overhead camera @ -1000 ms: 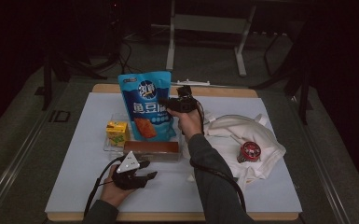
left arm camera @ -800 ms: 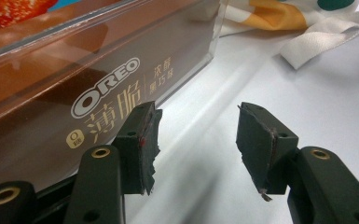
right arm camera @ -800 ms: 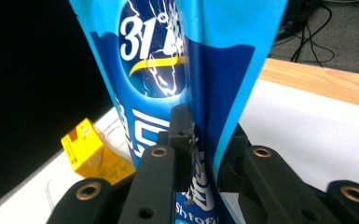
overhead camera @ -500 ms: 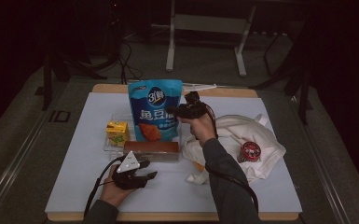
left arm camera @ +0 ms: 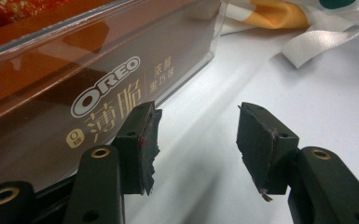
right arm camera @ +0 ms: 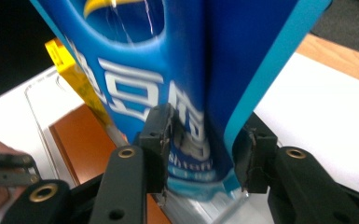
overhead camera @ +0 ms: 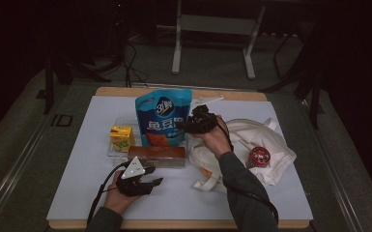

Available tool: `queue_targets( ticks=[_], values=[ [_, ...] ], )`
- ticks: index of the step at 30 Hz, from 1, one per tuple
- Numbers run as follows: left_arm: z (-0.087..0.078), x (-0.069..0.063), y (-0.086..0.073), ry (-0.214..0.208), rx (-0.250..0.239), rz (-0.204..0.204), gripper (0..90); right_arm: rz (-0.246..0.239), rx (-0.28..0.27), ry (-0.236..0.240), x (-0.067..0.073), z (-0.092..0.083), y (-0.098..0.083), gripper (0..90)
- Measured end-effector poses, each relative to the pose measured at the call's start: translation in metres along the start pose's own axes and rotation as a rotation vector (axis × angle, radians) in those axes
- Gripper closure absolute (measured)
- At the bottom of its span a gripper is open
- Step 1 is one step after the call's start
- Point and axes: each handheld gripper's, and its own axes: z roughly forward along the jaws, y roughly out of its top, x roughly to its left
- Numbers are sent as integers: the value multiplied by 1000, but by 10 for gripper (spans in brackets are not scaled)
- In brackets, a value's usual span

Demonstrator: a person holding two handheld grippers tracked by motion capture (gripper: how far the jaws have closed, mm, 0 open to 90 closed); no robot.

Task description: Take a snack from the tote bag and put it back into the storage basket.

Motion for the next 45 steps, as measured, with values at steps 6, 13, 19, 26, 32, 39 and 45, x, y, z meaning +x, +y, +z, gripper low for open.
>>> queue_targets(
  ticks=[6, 13, 19, 26, 32, 39, 45],
  values=[
    [0, 0, 0, 1, 1, 1, 476, -10, 32, 0, -3, 4, -5, 541],
    [0, -1, 0, 4, 3, 5, 476, 11, 32, -17, -1, 11, -9, 593],
    [1, -1, 0, 3, 5, 5, 476, 16, -9, -121, 16, 20, -12, 656],
    [1, -1, 0, 2, 7, 4, 475, 2, -15, -137, 30, 33, -7, 657],
    [1, -1, 0, 0, 5, 4, 475, -19, 18, -84, 23, 30, -4, 564],
    [1, -1, 0, 1, 6, 1, 474, -55, 22, -53, 11, 14, -12, 590],
    [1, -1, 0, 1, 6, 0, 473, -41, 37, -82, -1, 9, -13, 684]
  ],
)
